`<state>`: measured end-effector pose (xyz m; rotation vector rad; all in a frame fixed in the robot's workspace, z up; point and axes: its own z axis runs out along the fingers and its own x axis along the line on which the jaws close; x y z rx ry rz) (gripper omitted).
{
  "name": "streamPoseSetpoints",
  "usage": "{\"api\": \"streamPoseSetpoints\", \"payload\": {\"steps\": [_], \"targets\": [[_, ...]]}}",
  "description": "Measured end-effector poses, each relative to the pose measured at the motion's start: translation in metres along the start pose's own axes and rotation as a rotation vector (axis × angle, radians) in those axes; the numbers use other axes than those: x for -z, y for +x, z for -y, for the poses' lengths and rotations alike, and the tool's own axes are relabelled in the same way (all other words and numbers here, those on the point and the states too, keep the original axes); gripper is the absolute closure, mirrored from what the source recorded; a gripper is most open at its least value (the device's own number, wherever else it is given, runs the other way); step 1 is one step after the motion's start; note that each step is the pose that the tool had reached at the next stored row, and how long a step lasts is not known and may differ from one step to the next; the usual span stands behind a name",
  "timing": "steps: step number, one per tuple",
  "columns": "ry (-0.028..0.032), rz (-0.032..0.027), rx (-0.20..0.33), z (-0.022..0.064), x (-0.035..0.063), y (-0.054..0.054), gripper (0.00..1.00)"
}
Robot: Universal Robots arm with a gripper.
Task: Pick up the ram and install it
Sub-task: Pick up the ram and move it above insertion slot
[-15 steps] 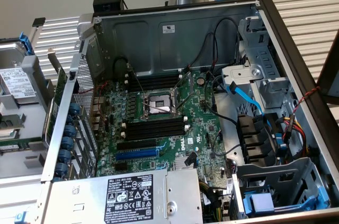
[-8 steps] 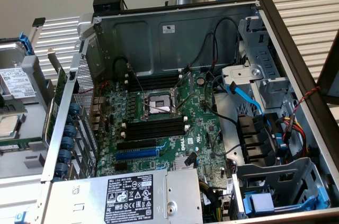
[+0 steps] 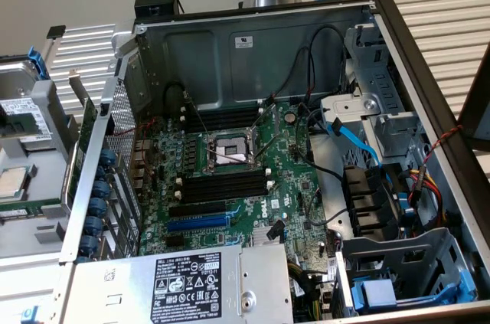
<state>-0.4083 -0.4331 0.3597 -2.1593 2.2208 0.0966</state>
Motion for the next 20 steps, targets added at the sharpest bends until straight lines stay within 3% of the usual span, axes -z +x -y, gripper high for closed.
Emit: {"api": "streamPoseSetpoints", "payload": {"steps": [3,5,15,20], "targets": [[-0.0003,0.0131,0.001,0.007,0.0127,-0.001,0.87],[-0.0006,0.0168,0.001,0.0127,0.0209,-0.001,0.87],[-0.0082,0.0166,0.002,0.049,0.0439,-0.004,0.87],[-0.0092,0.0165,0.003,0.0704,0.0455,-0.005,0.87]]}}
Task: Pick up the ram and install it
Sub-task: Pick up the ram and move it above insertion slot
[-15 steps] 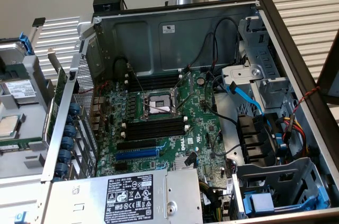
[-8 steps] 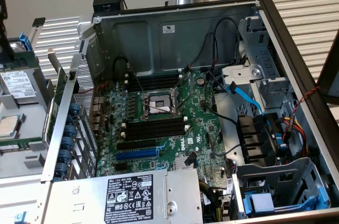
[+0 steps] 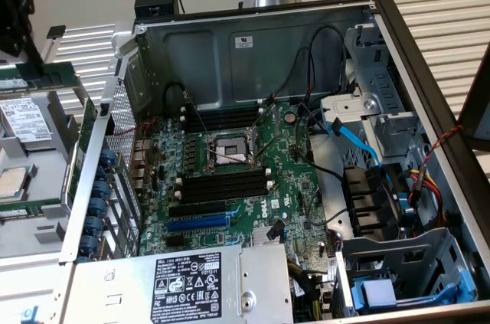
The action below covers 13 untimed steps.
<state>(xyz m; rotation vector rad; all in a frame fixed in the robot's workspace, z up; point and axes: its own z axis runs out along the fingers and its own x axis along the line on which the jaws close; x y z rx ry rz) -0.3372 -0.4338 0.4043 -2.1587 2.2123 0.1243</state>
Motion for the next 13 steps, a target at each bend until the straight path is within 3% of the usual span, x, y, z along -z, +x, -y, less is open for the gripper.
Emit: {"api": "streamPoseSetpoints", "payload": {"steps": [13], "targets": [[-0.0006,-0.0001,0.003,0.0588,0.0017,-0.002,0.87]]}}
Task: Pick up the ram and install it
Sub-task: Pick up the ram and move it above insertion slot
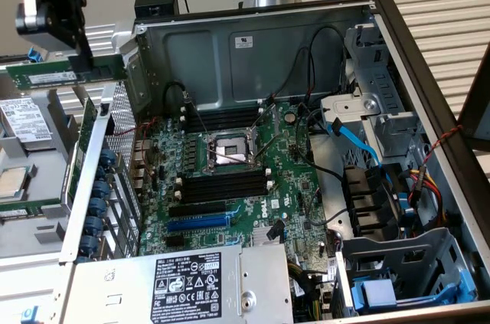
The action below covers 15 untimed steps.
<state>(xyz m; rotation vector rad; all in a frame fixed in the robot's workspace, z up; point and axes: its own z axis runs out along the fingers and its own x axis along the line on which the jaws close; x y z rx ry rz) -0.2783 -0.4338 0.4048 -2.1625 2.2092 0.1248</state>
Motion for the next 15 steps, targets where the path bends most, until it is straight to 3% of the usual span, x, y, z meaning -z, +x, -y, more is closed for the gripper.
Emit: {"api": "streamPoseSetpoints", "payload": {"steps": [10,13,15], "targets": [[0.0001,-0.0015,0.001,0.0478,0.0009,-0.001,0.87],[0.0003,-0.0099,0.0,0.0717,-0.0023,-0.005,0.87],[0.0004,-0.0132,0.0,0.0807,-0.0045,-0.006,0.87]]}}
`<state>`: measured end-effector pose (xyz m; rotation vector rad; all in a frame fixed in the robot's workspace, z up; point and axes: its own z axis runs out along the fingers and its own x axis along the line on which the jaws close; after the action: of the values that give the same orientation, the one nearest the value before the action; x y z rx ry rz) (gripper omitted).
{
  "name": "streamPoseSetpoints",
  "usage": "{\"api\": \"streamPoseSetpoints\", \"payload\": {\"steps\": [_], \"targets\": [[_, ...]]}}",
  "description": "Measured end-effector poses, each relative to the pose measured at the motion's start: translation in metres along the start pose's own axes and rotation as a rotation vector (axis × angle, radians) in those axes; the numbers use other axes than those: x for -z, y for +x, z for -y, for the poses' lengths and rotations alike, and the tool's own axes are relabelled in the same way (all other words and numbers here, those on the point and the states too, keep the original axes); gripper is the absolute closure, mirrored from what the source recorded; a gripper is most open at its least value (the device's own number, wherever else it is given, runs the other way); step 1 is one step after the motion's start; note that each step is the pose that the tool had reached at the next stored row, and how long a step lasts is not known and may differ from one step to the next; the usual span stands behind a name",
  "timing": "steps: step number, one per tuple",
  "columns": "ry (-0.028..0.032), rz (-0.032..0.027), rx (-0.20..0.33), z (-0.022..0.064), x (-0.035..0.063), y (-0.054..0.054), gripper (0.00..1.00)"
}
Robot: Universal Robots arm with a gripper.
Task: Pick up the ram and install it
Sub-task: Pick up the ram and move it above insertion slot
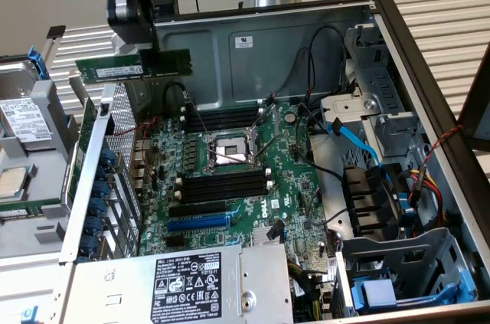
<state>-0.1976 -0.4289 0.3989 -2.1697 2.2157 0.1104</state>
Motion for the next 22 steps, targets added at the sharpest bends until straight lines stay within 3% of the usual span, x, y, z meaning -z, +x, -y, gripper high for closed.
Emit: {"api": "streamPoseSetpoints", "payload": {"steps": [10,14,22], "targets": [[0.0003,-0.0119,0.0,0.0455,-0.0124,-0.005,0.87],[0.0003,-0.0138,0.0,0.0634,-0.0172,-0.006,0.87],[0.0014,-0.022,0.0,0.0727,-0.0224,-0.011,0.87]]}}
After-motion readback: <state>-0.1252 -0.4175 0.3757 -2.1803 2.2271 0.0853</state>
